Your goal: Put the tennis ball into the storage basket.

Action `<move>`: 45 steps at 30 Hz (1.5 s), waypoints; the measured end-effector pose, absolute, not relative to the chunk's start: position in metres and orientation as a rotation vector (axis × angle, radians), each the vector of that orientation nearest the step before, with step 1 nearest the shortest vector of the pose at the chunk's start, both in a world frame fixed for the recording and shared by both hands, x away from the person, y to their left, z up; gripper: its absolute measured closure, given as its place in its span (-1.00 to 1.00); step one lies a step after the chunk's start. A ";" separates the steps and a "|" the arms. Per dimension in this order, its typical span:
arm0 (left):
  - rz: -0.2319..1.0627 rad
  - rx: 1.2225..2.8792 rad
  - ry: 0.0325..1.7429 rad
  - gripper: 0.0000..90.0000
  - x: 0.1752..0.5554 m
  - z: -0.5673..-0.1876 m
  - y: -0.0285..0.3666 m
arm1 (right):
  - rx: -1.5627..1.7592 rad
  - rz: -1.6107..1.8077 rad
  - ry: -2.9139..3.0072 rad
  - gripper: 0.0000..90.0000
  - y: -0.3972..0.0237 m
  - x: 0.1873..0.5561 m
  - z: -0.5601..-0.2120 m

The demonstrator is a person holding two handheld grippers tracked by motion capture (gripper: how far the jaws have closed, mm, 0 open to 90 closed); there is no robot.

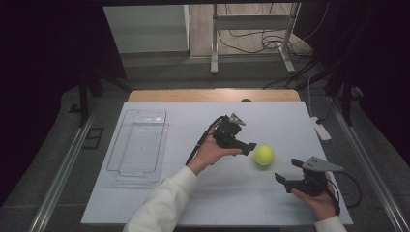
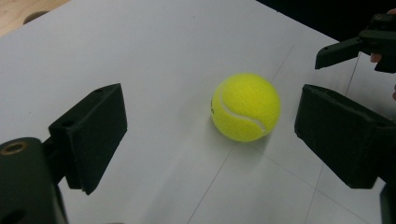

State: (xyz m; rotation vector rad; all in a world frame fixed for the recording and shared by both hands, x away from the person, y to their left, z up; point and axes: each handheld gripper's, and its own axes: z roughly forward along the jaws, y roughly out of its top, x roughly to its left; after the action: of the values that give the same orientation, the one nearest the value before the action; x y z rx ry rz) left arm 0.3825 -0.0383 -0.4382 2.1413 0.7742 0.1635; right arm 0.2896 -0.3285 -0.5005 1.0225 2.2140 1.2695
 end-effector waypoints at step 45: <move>0.060 2.128 0.812 -0.75 0.401 -0.457 -0.060 | 1.019 1.268 2.223 -0.75 -0.328 0.290 -0.502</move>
State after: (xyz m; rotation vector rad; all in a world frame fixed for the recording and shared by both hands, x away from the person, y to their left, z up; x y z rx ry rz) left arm 0.4010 -0.0603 -0.4571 2.1282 0.8115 0.0601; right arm 0.2899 -0.3284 -0.5016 1.0187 2.2231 1.2684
